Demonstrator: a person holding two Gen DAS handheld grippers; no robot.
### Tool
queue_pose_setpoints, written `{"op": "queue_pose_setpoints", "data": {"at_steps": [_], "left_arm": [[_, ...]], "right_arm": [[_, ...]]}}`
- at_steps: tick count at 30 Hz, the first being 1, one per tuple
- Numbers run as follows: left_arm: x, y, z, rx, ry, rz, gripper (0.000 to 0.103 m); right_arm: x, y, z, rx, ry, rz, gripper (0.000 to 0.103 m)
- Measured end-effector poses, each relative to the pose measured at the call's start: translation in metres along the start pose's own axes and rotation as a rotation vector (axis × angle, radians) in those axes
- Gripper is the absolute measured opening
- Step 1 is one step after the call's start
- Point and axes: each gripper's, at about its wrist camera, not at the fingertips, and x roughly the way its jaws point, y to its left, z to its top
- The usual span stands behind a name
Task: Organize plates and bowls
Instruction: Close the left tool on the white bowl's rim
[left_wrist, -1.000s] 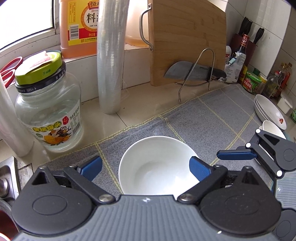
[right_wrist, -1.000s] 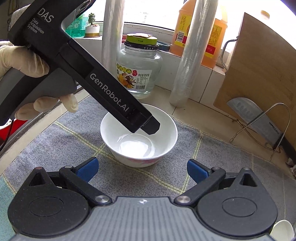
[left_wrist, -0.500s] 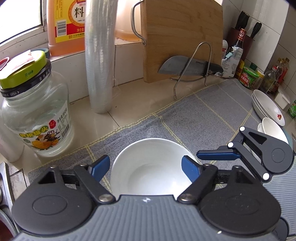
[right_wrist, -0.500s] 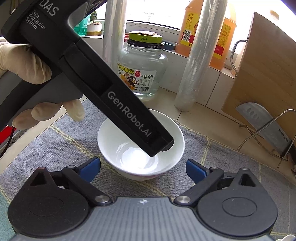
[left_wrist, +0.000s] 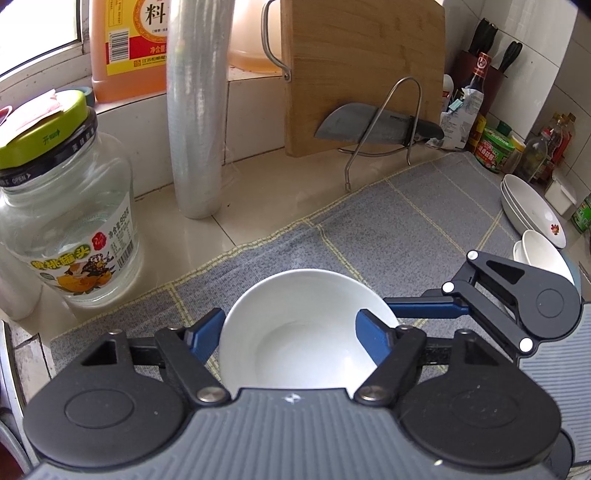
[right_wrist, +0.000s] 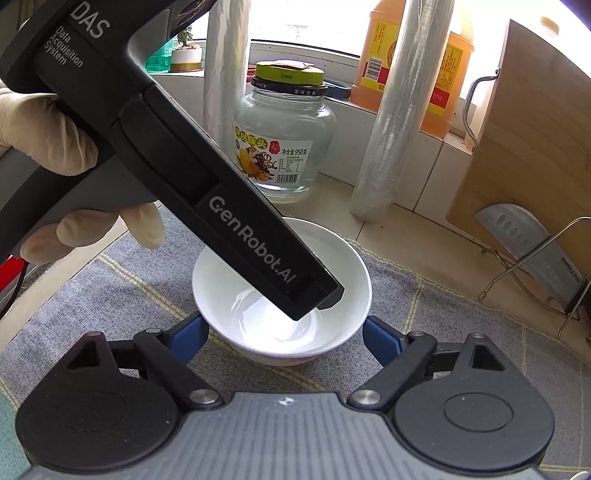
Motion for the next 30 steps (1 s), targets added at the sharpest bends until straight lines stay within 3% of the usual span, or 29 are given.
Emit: {"op": "queue_pose_setpoints", "data": {"at_steps": [30], "left_arm": [[-0.004, -0.005, -0.003, -0.005, 0.014, -0.002, 0.072]], "right_arm": [[-0.011, 0.002, 0.000, 0.036, -0.017, 0.015, 0.092]]}}
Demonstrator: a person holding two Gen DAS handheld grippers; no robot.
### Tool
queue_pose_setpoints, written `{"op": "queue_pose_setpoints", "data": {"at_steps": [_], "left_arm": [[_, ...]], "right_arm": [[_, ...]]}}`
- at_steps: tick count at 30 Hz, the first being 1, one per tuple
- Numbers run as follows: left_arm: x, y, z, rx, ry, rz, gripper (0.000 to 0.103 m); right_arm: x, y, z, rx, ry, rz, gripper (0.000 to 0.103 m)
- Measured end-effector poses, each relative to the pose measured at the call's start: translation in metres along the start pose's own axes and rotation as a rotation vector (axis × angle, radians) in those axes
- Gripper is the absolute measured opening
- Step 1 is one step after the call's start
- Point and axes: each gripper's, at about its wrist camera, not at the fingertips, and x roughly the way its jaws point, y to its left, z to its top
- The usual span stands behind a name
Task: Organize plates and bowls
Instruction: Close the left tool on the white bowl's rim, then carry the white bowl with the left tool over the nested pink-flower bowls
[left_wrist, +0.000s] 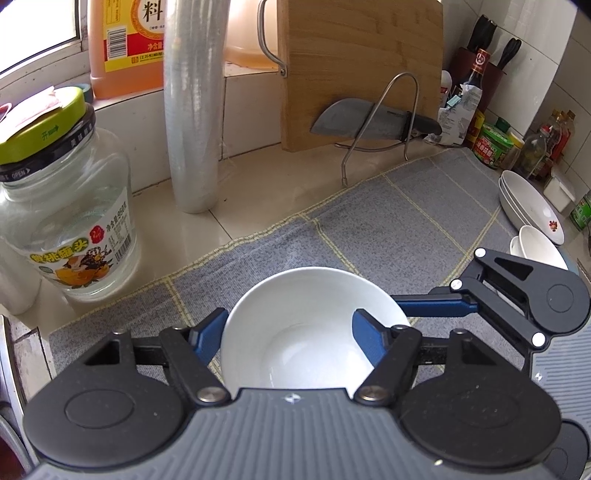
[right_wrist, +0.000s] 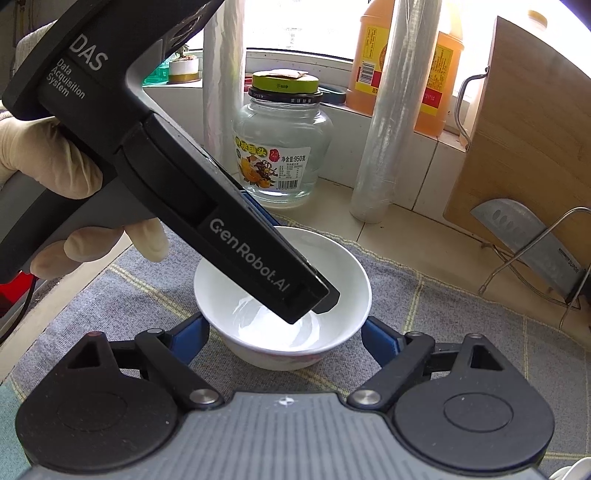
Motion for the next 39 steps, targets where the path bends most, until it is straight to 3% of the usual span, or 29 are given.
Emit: {"op": "queue_pose_setpoints", "data": {"at_steps": [27, 39], "left_arm": [[-0.005, -0.019, -0.024, 0.001, 0.037, -0.023, 0.072], [-0.022, -0.036, -0.021, 0.006, 0.008, -0.049, 0.071]], "right_arm": [[-0.015, 0.009, -0.025, 0.014, 0.012, 0.006, 0.092], [-0.039, 0.008, -0.030, 0.035, 0.000, -0.008, 0.091]]}}
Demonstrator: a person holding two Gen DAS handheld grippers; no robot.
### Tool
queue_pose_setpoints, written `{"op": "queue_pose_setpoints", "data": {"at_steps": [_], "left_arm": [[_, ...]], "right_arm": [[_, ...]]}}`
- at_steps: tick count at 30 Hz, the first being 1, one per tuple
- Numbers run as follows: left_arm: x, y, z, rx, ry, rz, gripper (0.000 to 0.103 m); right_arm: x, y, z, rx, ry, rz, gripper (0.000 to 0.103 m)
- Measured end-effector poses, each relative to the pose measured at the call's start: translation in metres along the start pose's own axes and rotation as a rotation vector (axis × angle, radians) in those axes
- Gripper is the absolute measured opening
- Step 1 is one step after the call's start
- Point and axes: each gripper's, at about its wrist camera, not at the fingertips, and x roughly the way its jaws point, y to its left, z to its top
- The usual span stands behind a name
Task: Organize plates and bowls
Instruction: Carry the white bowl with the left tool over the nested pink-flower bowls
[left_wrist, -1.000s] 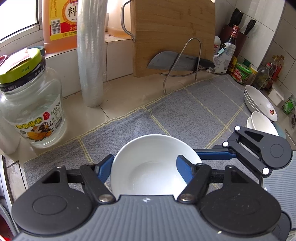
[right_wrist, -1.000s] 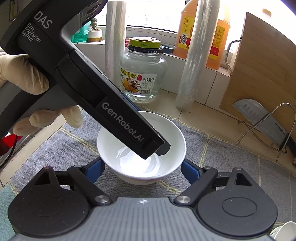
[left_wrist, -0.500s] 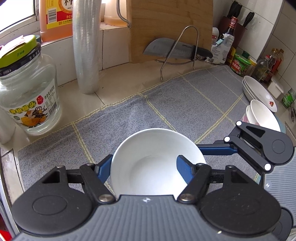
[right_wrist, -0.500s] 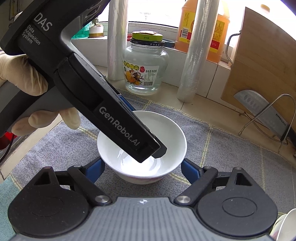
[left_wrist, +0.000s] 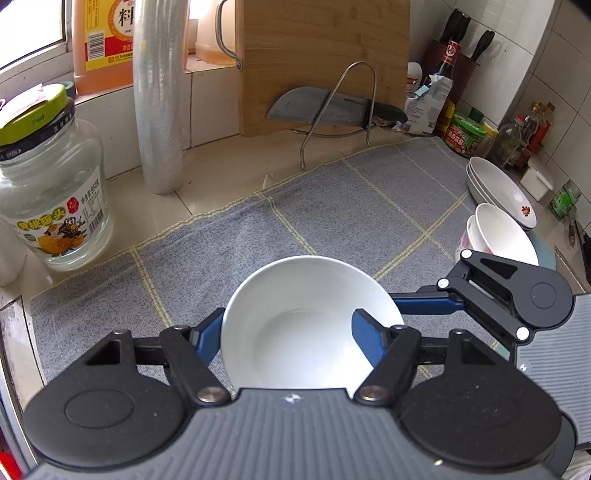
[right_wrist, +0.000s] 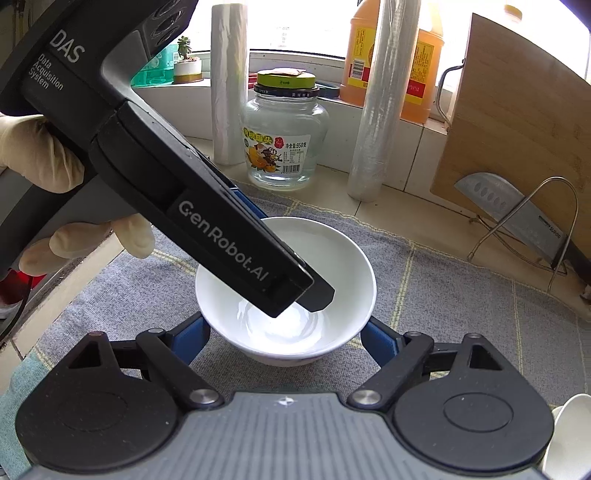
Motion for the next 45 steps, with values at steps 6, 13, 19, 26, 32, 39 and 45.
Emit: {"op": "queue_pose_setpoints", "data": {"at_steps": [6, 13, 19, 26, 32, 39, 45], "left_arm": [[-0.009, -0.028, 0.009, 0.040, -0.011, -0.010, 0.072], [-0.011, -0.067, 0.027, 0.105, -0.023, -0.044, 0.072], [-0.005, -0.109, 0.049, 0.182, -0.033, -0.086, 0.072], [0.011, -0.152, 0.073, 0.266, -0.044, -0.148, 0.072], [0.027, -0.182, 0.089, 0.319, -0.037, -0.189, 0.072], [0.045, -0.201, 0.099, 0.339, -0.015, -0.226, 0.072], [0.059, -0.209, 0.099, 0.341, 0.008, -0.245, 0.072]], "right_arm": [[-0.029, -0.009, -0.004, -0.001, -0.017, -0.022, 0.091], [-0.065, -0.033, -0.013, 0.022, -0.033, -0.070, 0.091], [-0.093, -0.060, -0.026, 0.063, -0.048, -0.137, 0.091], [-0.117, -0.094, -0.043, 0.113, -0.051, -0.234, 0.091], [-0.127, -0.118, -0.056, 0.164, -0.044, -0.290, 0.091], [-0.128, -0.139, -0.069, 0.225, -0.023, -0.309, 0.091], [-0.124, -0.150, -0.080, 0.268, 0.007, -0.305, 0.091]]}}
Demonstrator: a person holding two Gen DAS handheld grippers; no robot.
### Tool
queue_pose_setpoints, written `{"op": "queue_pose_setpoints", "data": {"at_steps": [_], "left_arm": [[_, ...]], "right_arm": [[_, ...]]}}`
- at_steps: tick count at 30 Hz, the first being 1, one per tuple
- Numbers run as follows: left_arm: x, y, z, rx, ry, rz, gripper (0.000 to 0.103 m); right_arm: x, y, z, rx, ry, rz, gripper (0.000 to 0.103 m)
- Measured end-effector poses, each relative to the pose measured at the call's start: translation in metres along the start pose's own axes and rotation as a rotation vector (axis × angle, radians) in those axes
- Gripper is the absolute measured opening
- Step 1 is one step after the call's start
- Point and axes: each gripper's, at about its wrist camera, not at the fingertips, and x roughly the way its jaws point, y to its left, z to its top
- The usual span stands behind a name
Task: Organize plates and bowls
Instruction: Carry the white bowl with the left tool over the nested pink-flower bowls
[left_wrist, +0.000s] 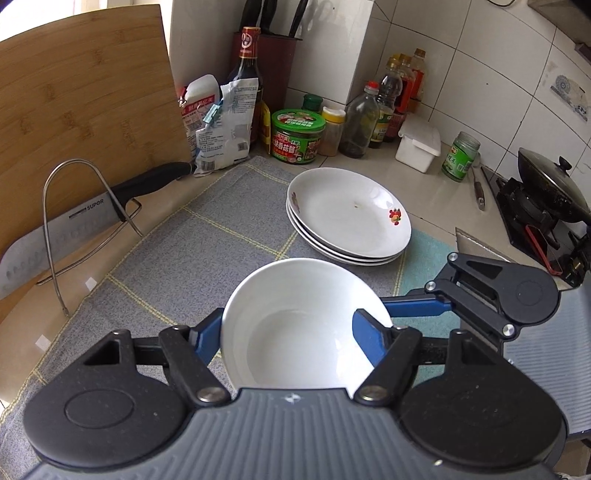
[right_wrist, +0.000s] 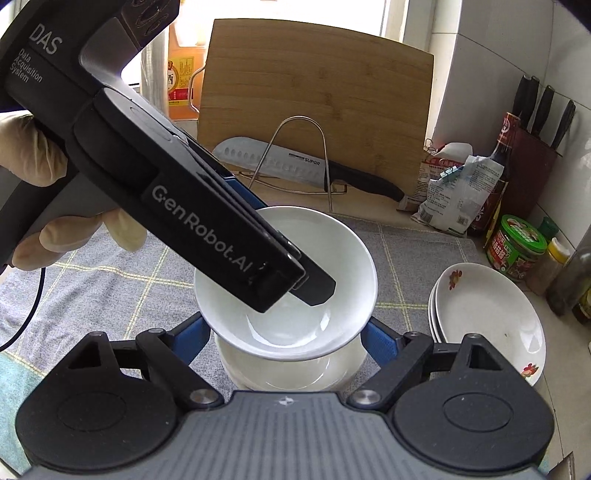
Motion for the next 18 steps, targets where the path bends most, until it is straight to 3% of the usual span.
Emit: {"op": "queue_pose_setpoints", "data": {"at_steps": [18], "left_arm": [[0.019, -0.003, -0.004, -0.004, 0.050, -0.014, 0.072]], "right_arm": [[0.006, -0.006, -0.010, 0.032, 0.048, 0.016, 0.091]]}}
